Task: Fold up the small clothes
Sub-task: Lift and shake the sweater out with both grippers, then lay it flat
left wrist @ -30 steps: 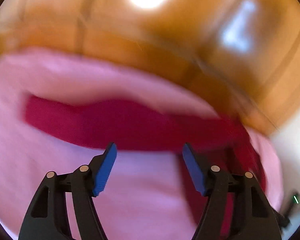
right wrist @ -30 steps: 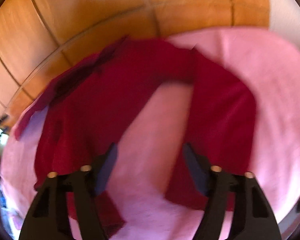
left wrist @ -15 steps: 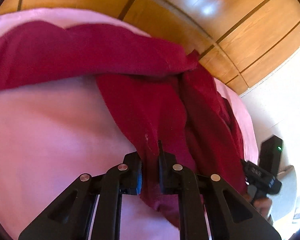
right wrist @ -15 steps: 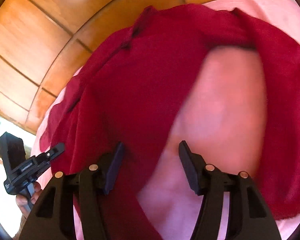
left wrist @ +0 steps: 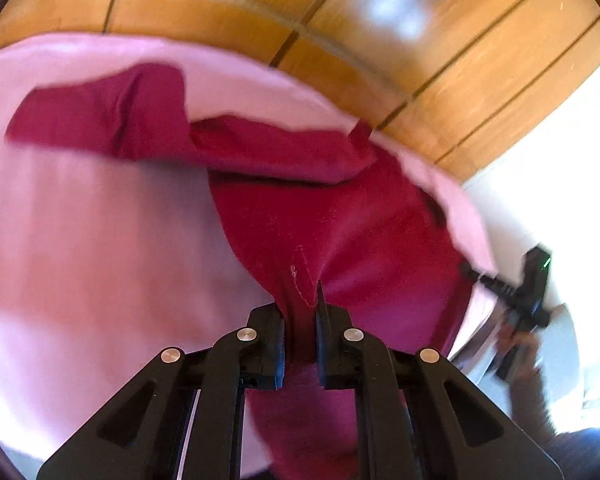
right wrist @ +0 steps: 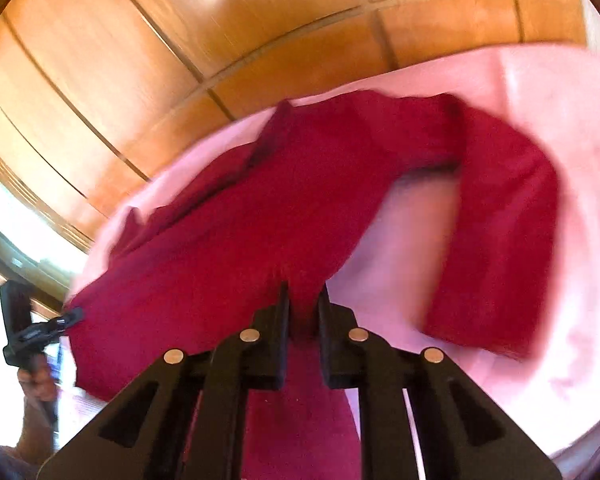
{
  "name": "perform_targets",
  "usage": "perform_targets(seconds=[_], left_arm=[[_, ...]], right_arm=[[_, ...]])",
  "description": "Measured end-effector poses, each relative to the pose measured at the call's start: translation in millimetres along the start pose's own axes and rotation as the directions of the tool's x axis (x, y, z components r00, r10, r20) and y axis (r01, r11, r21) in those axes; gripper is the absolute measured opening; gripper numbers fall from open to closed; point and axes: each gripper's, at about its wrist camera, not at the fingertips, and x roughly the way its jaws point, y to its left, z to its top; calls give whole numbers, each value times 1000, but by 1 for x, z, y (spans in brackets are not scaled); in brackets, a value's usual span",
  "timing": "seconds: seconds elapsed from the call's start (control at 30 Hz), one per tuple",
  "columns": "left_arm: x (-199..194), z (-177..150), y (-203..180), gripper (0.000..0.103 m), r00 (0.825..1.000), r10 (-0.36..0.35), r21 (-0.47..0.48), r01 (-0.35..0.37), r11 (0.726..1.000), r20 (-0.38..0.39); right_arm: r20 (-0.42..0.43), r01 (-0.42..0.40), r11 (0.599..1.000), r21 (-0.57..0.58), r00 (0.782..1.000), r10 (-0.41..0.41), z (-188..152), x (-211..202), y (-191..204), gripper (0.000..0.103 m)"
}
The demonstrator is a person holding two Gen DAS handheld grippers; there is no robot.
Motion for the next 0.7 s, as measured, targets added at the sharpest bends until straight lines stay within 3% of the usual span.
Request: perform_targets(seconds=[0.07,0.13,0.2,0.23,0.3,0.43,0.47,0.53,0.57,0.67,0.7], left_arm=[[20,-26,4,13,997,-13,-36,11,999,-72],[38,-39,8,15,995,39,-50,-44,998,-95],[47,-50,18,30,994,20,-111,-32,993,-103],[47,-53,23,43,996,9,-149,-22,989,-86],[42,-61,29,50,998,-44,-198,34,980,-47],[42,-70,21,50,1000,-24,-139,22,990,-15],[42,-76,19,45,999,-10,-107,6,994,-31],[46,-76,8,24,995,88,-4,-88,996,-43],[45,-75,3,23,992,120,31,-119,992,-37],[27,-58,12,23,987,150,-23,-149,989,51],[21,-48,18,23,974,206,-32,-203,979,95]], right_arm=[[-28,42,999,19,999,-41,-13,1,-13,11],[-44,158,987,-2,986,-158,-22,8,-18,11],[-59,198,980,23,979,-196,-28,17,-23,12],[-60,218,976,23,974,-217,-29,19,-23,14],[-40,280,960,4,959,-279,-29,20,-16,37],[43,277,961,-3,960,-277,-23,16,6,55],[60,264,964,-19,963,-262,-22,16,17,61],[67,220,971,-88,974,-215,-19,30,47,67],[65,214,971,-107,976,-208,-17,36,56,68],[44,177,969,-170,984,-172,-16,61,86,70],[38,163,968,-189,987,-159,-17,70,96,70]])
